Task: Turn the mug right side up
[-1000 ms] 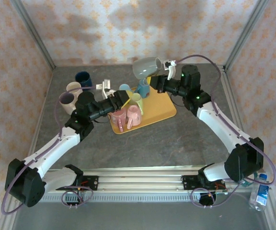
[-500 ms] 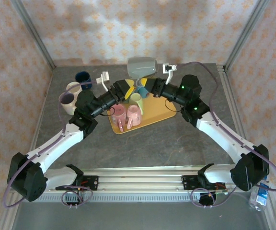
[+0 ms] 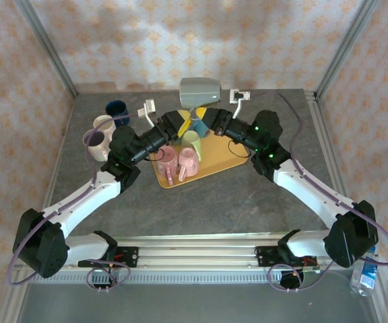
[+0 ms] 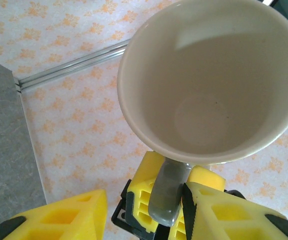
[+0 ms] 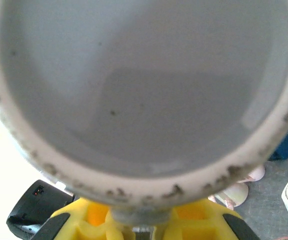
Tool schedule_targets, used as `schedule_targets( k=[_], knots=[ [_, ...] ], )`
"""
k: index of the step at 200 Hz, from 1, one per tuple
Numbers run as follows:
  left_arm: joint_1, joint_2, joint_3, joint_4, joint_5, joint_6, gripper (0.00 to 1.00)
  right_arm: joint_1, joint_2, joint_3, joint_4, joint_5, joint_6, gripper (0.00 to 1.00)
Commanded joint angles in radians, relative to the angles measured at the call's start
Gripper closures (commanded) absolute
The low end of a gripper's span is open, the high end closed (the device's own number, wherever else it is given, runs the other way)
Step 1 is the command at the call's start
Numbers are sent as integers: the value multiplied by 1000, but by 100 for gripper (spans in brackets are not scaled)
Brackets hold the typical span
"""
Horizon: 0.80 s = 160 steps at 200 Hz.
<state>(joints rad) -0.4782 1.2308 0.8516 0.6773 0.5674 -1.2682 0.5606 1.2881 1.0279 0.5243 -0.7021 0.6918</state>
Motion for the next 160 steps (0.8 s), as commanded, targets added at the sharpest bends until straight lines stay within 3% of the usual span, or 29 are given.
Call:
schedule_targets(
  k=[1,160],
  knots=[
    [-7,8,34,76,-11,-23,56,14,-7,1,153,10,30,100],
    [-8,26,63,53,-34,12,67,57,35,-10,171,13,77,100]
  ],
)
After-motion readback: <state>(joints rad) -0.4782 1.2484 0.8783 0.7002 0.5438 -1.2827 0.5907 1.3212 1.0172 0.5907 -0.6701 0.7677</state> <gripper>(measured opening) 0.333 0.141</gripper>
